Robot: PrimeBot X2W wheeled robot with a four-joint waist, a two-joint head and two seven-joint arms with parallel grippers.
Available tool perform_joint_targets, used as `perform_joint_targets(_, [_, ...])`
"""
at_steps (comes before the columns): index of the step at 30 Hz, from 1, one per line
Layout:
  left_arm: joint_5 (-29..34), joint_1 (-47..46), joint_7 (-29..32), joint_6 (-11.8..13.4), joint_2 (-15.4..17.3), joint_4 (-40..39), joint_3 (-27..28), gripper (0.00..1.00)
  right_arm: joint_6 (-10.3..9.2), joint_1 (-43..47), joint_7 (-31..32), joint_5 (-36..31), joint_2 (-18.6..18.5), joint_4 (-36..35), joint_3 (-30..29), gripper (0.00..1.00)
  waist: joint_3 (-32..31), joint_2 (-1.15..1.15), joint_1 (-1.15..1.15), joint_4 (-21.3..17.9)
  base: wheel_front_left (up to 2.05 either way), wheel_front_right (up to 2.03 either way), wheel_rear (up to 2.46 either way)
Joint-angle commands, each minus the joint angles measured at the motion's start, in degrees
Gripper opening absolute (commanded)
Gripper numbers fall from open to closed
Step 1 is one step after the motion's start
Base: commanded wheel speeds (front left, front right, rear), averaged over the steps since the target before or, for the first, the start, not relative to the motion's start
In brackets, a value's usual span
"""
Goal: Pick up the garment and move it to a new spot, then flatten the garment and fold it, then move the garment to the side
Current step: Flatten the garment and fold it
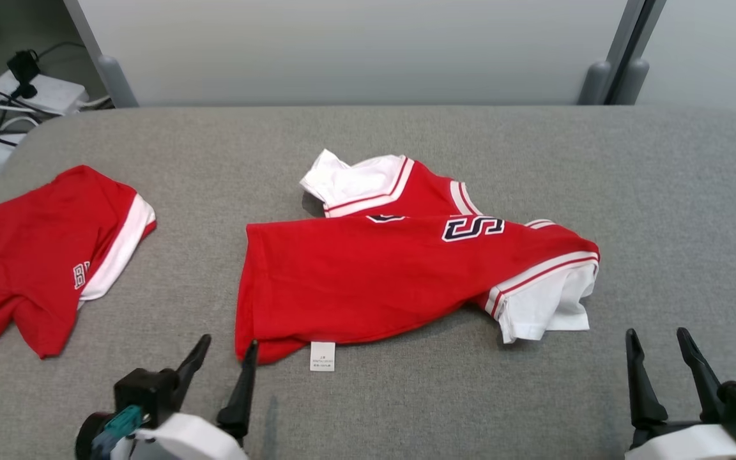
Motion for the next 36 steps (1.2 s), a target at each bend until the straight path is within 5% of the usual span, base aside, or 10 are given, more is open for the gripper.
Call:
perform_joint_targets(1, [-0.3,-4.3,0.5,-0.9,0.7,0.1,1.4,1.0,-0.01,-2.4,-0.7,-0.8,-0.8,-2.0,1.4,1.0,1.7,0.0,0.0,-0.6,0.0,0.0,0.0])
perform_joint_targets(8, [-0.6,-9.8,2.7,-4.8,-1.9,8.4,-1.3,1.0,-0.01,-4.8,-0.7,-0.8,-0.7,-2.5,2.1,1.0,6.2,0.0,0.0,-3.0,0.0,0.0,0.0])
perform_joint_targets(21, [-1.4,-14.5,1.1,-7.0,-4.3,21.5,-1.1,1.0,-0.01,-6.7,-0.7,-0.5,-0.5,-2.8,1.7,1.0,9.2,0.0,0.0,-4.9,0.0,0.0,0.0])
perform_joint_targets(22, [-1.5,-14.8,0.9,-7.2,-4.4,22.0,-1.0,0.91,-0.01,-6.8,-0.7,-0.5,-0.5,-2.8,1.7,1.0,9.3,0.0,0.0,-4.9,0.0,0.0,0.0])
perform_joint_targets(23, [-1.5,-15.0,0.6,-7.3,-4.6,22.5,-1.0,0.36,-0.01,-6.8,-0.7,-0.5,-0.5,-2.9,1.6,1.0,9.3,0.0,0.0,-4.8,0.0,0.0,0.0])
perform_joint_targets(24, [-1.5,-15.2,0.4,-7.6,-4.7,22.8,-1.1,0.0,-0.01,-6.9,-0.7,-0.5,-0.5,-2.9,1.5,1.0,9.3,0.0,0.0,-4.8,0.0,0.0,0.0])
perform_joint_targets(36, [0.1,-13.1,-2.9,-6.9,-3.2,15.9,-0.7,0.0,-0.01,-6.7,-0.7,0.0,-0.5,-2.8,0.2,1.0,9.2,0.0,0.0,-2.6,0.0,0.0,0.0])
